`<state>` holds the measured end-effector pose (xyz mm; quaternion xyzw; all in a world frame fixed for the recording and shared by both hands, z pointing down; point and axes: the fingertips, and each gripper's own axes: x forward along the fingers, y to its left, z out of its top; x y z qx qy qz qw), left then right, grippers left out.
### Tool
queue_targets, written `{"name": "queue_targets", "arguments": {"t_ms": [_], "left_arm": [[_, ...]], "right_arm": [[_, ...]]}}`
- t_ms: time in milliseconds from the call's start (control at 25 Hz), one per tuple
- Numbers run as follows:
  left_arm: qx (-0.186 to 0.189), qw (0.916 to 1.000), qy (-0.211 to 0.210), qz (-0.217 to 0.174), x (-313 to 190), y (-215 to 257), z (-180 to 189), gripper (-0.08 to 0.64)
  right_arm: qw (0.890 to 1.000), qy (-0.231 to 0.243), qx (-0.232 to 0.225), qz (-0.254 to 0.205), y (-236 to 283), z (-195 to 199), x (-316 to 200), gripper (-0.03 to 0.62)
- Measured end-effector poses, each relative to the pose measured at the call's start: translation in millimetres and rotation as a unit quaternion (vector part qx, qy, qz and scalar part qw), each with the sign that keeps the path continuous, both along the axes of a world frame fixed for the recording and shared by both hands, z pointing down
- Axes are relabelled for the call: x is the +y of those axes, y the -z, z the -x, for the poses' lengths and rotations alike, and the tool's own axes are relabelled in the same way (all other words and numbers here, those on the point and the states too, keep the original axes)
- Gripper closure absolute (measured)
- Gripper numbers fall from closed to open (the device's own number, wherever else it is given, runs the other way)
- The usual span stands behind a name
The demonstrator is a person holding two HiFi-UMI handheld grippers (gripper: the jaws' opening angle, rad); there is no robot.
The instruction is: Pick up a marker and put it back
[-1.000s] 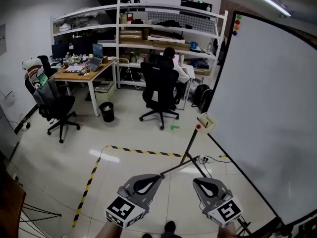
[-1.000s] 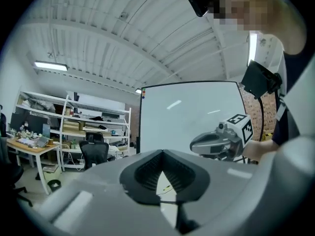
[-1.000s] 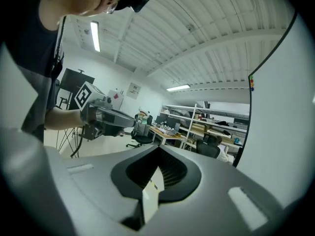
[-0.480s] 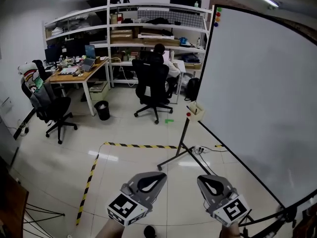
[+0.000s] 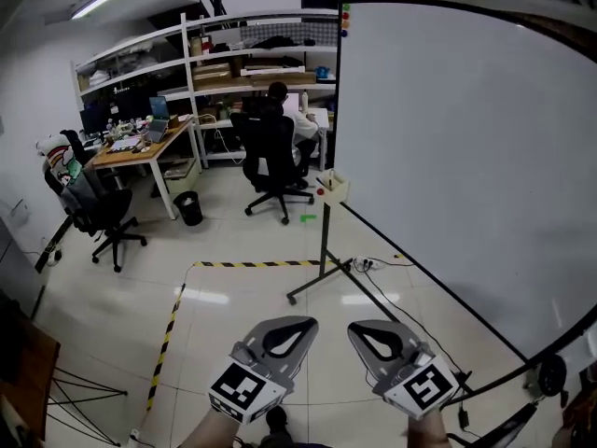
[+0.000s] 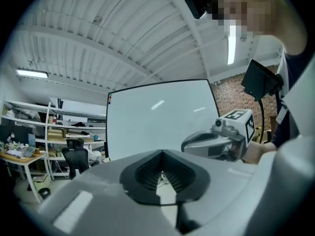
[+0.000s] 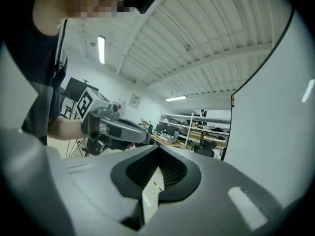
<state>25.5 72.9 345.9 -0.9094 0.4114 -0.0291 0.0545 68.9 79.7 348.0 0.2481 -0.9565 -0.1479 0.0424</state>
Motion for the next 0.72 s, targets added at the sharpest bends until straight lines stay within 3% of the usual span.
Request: {"name": "queue_targets", "arguments": {"t_ms": [280,440,600,720], "left_arm": [[-0.035,0.999,0.026,0.005,62,-1,-26,0.554],[-0.049,0.9977,0.038,0.027,86,-9,-15,0.554],[-0.032,0.9988,0.034,0.017,108,-7,-7,0.554],[-0.022,0.9992,0.032,0.01,128,-7,7,0.554]], "right_arm": [[0.996,0.002,-0.049,0.071,-12,-34,40,0.592],[0.995,0.013,-0.063,0.072,-9,-29,61,0.592],[0.994,0.011,-0.061,0.094,-20,-18,82,0.592],[0.995,0.01,-0.052,0.087,-19,-3,103,0.592]]}}
